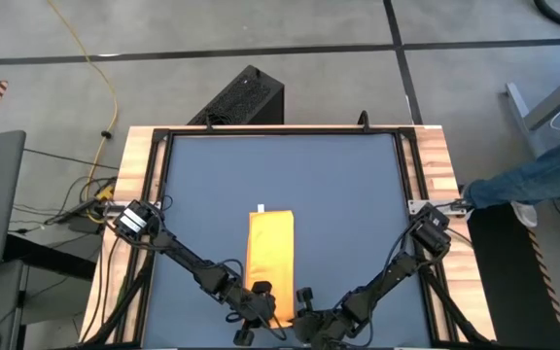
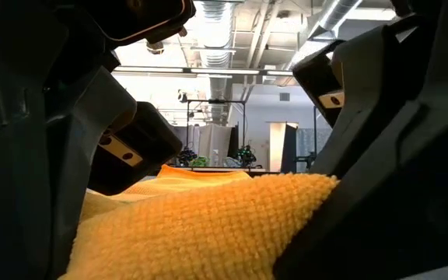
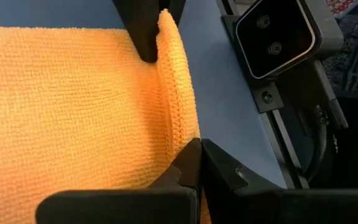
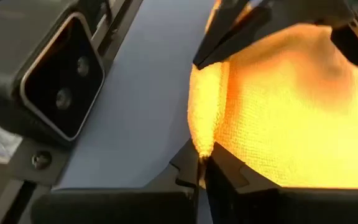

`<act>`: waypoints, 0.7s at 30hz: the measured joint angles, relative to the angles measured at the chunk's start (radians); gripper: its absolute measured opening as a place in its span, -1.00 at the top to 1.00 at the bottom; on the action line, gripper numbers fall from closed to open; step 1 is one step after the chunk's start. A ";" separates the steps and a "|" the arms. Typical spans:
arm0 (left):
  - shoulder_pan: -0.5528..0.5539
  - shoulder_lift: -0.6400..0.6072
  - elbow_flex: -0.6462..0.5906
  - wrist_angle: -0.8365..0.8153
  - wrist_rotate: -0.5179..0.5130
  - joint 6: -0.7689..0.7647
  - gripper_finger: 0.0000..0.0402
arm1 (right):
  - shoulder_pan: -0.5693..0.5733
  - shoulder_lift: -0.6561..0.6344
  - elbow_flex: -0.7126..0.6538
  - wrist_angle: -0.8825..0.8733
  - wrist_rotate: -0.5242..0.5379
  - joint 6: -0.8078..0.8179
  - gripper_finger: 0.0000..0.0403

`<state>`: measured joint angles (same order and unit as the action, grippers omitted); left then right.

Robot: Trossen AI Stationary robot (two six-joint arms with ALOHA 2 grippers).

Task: Roll towel into tight, uniform cylinder
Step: Roll the orange towel

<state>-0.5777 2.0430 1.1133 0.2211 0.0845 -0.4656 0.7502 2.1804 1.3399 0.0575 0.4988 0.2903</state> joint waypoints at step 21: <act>-0.101 -0.140 -0.002 -0.213 -0.261 0.115 1.00 | -0.060 -0.007 0.002 0.000 -0.189 0.416 0.92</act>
<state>-0.6791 1.9025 1.1118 0.0084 -0.1767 -0.3507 0.6905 2.1738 1.3415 0.0572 0.3103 0.7061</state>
